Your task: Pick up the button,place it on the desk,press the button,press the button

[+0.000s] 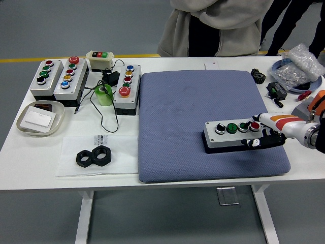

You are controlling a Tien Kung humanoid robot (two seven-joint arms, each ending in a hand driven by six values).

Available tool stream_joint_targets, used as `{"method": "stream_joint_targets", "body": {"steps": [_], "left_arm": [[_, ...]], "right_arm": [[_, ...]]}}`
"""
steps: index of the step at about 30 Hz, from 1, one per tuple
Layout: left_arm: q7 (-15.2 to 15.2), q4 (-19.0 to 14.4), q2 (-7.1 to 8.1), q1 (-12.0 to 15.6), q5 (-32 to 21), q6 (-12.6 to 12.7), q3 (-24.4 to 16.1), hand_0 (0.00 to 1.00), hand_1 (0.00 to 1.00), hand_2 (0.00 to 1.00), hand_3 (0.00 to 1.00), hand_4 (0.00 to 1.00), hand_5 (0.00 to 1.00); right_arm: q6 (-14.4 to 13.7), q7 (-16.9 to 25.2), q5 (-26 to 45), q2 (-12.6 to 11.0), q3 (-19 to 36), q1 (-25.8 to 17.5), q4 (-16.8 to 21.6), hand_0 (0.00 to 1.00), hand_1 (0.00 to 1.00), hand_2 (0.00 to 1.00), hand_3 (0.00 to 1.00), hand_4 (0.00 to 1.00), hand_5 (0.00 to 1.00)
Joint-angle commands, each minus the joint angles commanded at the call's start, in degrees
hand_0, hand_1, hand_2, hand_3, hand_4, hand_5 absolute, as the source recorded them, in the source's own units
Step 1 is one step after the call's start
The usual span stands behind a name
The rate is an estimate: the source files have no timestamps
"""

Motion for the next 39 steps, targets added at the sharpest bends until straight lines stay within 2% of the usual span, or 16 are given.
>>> {"method": "stream_joint_targets", "body": {"steps": [12,14,15,18,20,21,26,27,29,31,32,33,39], "left_arm": [[0.1,0.0,0.04,0.1,0.5,0.0,-0.2,0.702,0.832,0.893,0.826,0.640,0.998],[0.1,0.0,0.02,0.1,0.5,0.0,-0.3,0.702,0.832,0.893,0.826,0.640,0.998],[0.1,0.0,0.01,0.1,0.5,0.0,-0.3,0.703,0.832,0.893,0.826,0.640,0.998],[0.2,0.0,0.00,0.2,0.6,0.0,-0.4,0.703,0.832,0.893,0.826,0.640,0.998],[0.3,0.0,-0.03,0.3,0.9,0.1,-0.6,0.703,0.832,0.893,0.826,0.640,0.998],[0.3,0.0,-0.05,0.3,1.0,0.1,-0.6,0.706,0.833,0.892,0.826,0.640,0.998],[0.4,0.0,-0.05,0.6,1.4,0.1,-0.9,0.706,0.833,0.892,0.826,0.640,0.998],[0.4,0.0,-0.05,0.6,1.5,0.1,-1.0,0.707,0.833,0.892,0.826,0.640,0.998],[0.5,0.0,-0.04,0.7,1.7,0.1,-1.1,0.707,0.833,0.892,0.826,0.640,0.998],[0.5,0.0,-0.05,0.8,1.7,0.1,-1.1,0.707,0.833,0.892,0.826,0.640,0.998],[0.5,0.0,-0.03,0.8,1.8,0.1,-1.1,0.707,0.833,0.892,0.826,0.640,0.998],[0.5,0.0,-0.02,0.8,1.8,0.1,-1.1,0.710,0.833,0.892,0.826,0.641,0.998],[0.5,0.0,0.01,0.8,1.9,0.1,-1.1,0.711,0.833,0.893,0.826,0.641,0.998]], "right_arm": [[-1.0,0.1,-0.3,-1.2,5.6,-0.7,3.3,0.279,0.193,0.267,0.774,0.784,0.688],[-1.9,0.3,-0.3,-1.4,6.5,-0.9,3.7,0.279,0.193,0.267,0.774,0.784,0.688],[-2.4,0.4,-0.3,-1.5,6.9,-1.1,3.8,0.299,0.235,0.315,0.808,0.785,0.688],[-6.5,0.9,0.2,-1.6,7.7,-1.5,3.9,0.299,0.235,0.315,0.808,0.785,0.688],[-11.1,2.7,1.9,-1.4,9.3,-2.2,3.5,0.299,0.235,0.315,0.808,0.785,0.688],[-13.7,3.7,3.5,-1.4,9.9,-2.4,3.3,0.852,0.829,0.980,0.998,0.769,0.592],[-24.8,8.7,11.9,-1.2,12.5,-3.5,2.5,0.852,0.829,0.980,0.998,0.769,0.592],[-27.0,10.1,14.1,-1.2,12.9,-3.7,2.3,0.927,0.894,0.998,0.998,0.749,0.546],[-30.5,13.7,18.8,-1.0,14.4,-4.5,2.0,0.927,0.894,0.998,0.998,0.749,0.546],[-31.5,15.2,23.7,-1.0,14.8,-4.6,1.9,0.927,0.894,0.998,0.998,0.749,0.546],[-32.3,17.2,26.3,-0.8,16.1,-5.2,1.7,0.927,0.894,0.998,0.998,0.749,0.546],[-32.5,18.5,28.5,-0.7,16.9,-5.5,1.6,0.987,0.919,0.998,0.998,0.745,0.553],[-32.6,21.7,43.1,-0.1,20.6,-6.7,-0.7,0.996,0.925,0.992,0.998,0.743,0.555]]}}
